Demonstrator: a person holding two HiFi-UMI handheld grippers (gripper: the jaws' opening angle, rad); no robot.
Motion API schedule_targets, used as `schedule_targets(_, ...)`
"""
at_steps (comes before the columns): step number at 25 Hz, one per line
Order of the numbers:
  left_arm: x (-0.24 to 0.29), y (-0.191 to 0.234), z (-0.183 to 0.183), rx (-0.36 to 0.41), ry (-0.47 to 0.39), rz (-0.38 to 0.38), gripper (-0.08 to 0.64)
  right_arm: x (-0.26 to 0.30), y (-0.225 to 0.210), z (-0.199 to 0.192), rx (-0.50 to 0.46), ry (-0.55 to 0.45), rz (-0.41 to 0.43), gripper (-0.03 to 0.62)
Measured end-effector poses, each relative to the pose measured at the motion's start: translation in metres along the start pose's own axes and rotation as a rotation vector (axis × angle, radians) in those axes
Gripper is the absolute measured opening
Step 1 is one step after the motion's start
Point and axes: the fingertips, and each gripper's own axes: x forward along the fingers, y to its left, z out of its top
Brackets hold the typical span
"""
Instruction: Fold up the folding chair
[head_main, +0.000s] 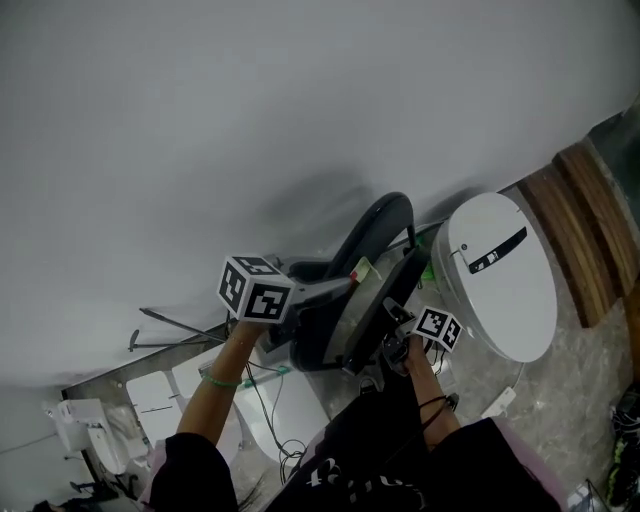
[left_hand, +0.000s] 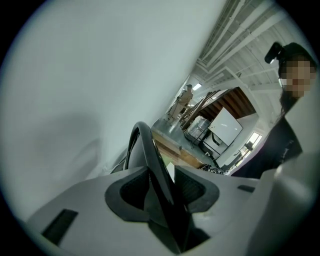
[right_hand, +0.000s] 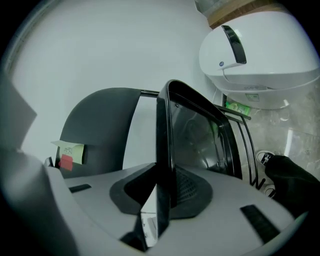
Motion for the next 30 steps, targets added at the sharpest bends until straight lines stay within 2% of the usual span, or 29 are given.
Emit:
schedule_targets(8, -0.012, -0.005, 0.023, 0.078, 0.029, 0.114, 0.153, 0.007, 0.029, 0.007, 0.01, -0.023, 0.05, 0.072)
schedule_targets(13, -0.023, 0.073, 0.06, 0.066, 0.035, 0.193, 0.143, 0.069, 0.047, 0.035, 0.049, -0.038, 0.033, 0.072)
schedule_targets(16, -0.024, 0.097, 0.073, 0.073, 0.013, 0.223, 0.132, 0.092, 0.05, 0.043, 0.101, -0.073, 0.049, 0.074)
schedule_targets(18, -0.028, 0.106, 0.077, 0.106, -0.004, 0.253, 0.126, 0.101, 0.052, 0.041, 0.117, -0.05, 0.064, 0.074)
schedule_targets(22, -0.046, 0.127, 0.066, 0.245, 0.018, 0.305, 0.126, 0.124, 0.055, 0.022, 0.083, 0.058, 0.052, 0.074)
schedule_targets(24, -0.053, 0.134, 0.062, 0.278, 0.01, 0.304, 0.127, 0.133, 0.056, 0.015, 0.076, 0.076, 0.044, 0.074)
schedule_targets(28, -0.055, 0.135, 0.062, 0.269, 0.004, 0.295, 0.128, 0.135, 0.057, 0.017, 0.01, 0.106, 0.042, 0.075)
schedule_targets(30, -0.058, 0.137, 0.064, 0.235, -0.021, 0.302, 0.156, 0.135, 0.059, 0.016, -0.054, 0.152, 0.017, 0.078)
